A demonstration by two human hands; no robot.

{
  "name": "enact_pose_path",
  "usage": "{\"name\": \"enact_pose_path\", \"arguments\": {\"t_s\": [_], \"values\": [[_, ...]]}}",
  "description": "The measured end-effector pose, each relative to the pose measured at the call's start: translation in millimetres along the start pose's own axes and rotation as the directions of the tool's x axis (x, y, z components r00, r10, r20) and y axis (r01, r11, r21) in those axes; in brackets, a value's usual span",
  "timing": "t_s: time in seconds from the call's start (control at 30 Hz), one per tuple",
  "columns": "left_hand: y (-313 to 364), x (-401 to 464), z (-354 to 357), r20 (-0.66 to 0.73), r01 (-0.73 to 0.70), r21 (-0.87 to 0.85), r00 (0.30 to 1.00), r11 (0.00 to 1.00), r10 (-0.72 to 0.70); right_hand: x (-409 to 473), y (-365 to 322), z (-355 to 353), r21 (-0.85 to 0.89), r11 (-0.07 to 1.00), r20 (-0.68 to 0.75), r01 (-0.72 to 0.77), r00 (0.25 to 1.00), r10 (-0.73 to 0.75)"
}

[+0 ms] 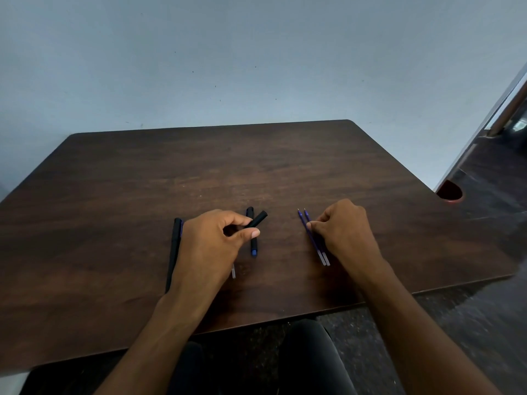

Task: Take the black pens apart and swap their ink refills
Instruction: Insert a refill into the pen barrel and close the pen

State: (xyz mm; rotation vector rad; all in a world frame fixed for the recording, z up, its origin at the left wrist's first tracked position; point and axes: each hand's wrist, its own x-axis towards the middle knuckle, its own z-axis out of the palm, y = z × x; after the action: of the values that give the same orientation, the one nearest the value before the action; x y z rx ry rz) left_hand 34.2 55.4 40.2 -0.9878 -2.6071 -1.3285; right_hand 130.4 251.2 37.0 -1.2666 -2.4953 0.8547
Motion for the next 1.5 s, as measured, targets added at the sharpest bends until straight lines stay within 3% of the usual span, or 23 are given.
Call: {"name": "enact_pose_path", "arguments": {"t_s": [0.5, 0.67, 0.8, 1.0, 1.2, 1.5], "values": [[-8, 4, -7, -0.001, 0.059, 0.01, 0.998, 0.998, -0.059, 1, 0, 11, -0.046, 0.999, -0.017, -0.018, 1.0, 0.017], [-18, 7, -26, -0.036, 0.075, 0.019, 0.997, 0.997, -0.074, -15, -15, 7, 0.014, 0.995, -0.095, 0.103, 0.99, -0.101], [-26, 3, -43, -0.107, 0.058, 0.001, 0.993, 0.998, -0.057, -33, -48, 16, 0.071, 0.98, 0.078, 0.187, 0.978, -0.192], [-40, -7, -57, -0.177, 0.078, -0.022, 0.981, 0.997, -0.081, -35, -101, 59, -0.15, 0.96, 0.268, 0.234, 0.945, -0.189], [-52, -14, -63, -0.17, 0.099, -0.023, 0.98, 0.995, -0.102, -39, -121, 77, -0.283, 0.908, 0.193, 0.309, 0.946, -0.262], [-58, -14, -63, -0.175, 0.113, -0.068, 0.977, 0.991, -0.124, -31, -128, 83, -0.325, 0.923, 0.278, 0.207, 0.954, -0.116]]}}
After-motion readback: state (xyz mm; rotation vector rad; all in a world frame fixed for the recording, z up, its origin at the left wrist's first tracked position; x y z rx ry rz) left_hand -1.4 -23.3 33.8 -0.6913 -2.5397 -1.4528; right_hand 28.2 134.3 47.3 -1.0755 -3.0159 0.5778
